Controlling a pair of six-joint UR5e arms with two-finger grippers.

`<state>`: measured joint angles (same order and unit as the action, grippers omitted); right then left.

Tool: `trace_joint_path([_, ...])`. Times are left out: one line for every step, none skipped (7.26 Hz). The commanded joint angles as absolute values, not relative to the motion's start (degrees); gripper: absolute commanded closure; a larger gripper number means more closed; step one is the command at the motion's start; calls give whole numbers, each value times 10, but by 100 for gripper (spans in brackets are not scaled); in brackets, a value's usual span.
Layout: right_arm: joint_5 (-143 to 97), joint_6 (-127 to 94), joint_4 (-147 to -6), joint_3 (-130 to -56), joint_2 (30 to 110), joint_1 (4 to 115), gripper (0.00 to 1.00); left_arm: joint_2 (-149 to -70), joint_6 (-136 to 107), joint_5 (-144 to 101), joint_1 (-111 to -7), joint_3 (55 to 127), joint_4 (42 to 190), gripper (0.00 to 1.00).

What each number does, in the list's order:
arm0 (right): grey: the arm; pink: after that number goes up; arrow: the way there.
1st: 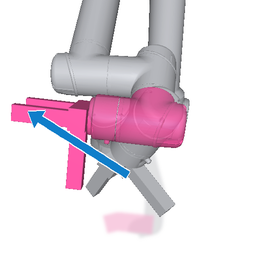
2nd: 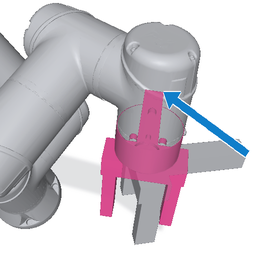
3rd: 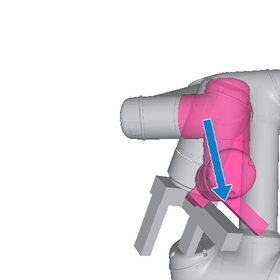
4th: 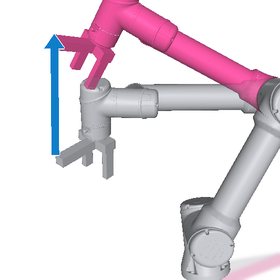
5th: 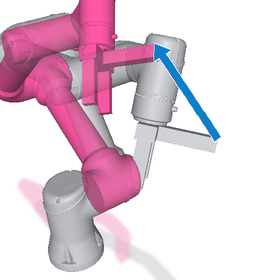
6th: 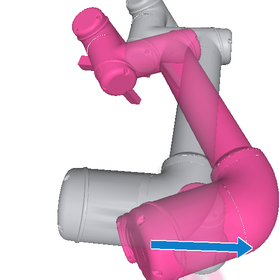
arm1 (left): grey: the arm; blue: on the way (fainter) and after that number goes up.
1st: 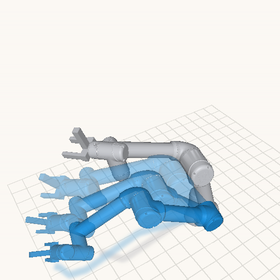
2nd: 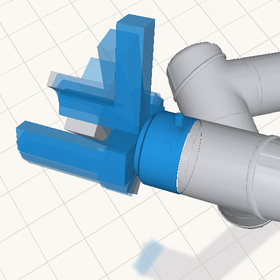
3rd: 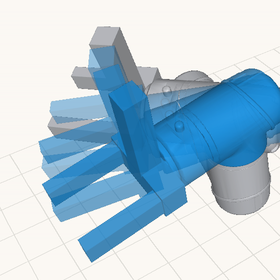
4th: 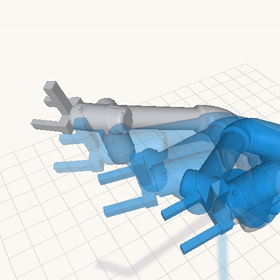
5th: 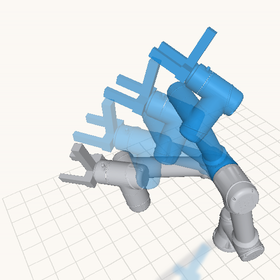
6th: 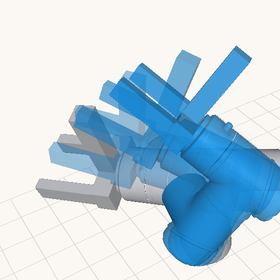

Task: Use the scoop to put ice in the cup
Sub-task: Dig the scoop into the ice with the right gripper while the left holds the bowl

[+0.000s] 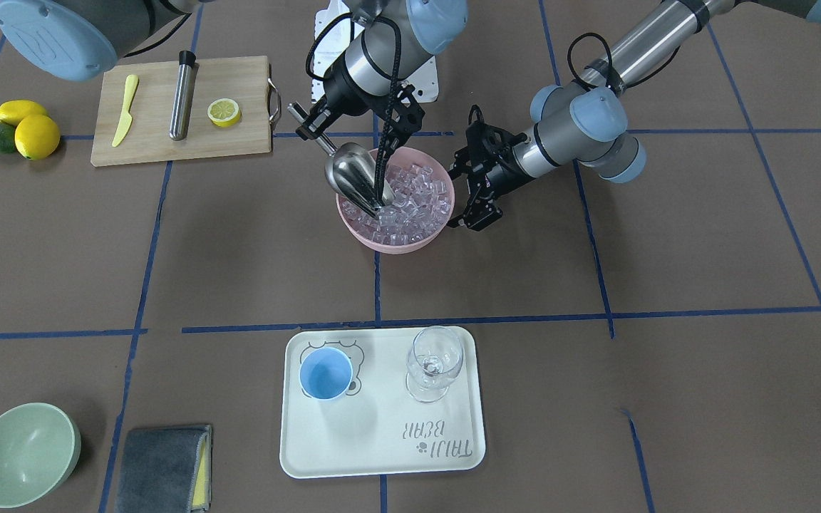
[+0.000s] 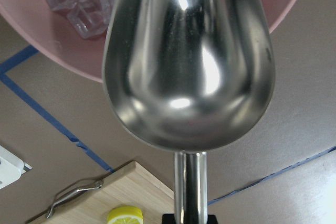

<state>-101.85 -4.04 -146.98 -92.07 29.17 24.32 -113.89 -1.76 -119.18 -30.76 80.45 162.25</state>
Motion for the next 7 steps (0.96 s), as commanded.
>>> trace_joint_path([-1006,-45,-1438,-912,295,230,100,-1139,-18,-1192,-308,804,1622,0])
trace_joint_path([-1000,-60,-1413,-911,301,224,100,-1139,-18,-1192,-308,804,1622,0])
trace_joint_path([-998,-60,-1386,-909,310,223,100,-1139,-18,-1192,-308,804,1622,0])
trace_joint_path([-998,-60,-1369,-910,319,222,100,-1139,-17,-1192,-308,803,1622,0])
trace_joint_path([-998,-62,-1353,-911,328,222,100,-1139,-18,-1191,-308,803,1622,0])
trace_joint_path([-998,-63,-1336,-912,335,222,100,-1139,-18,-1191,-308,803,1622,0])
trace_joint_path([-998,-64,-1321,-916,344,222,100,-1139,-18,-1191,-308,803,1622,0])
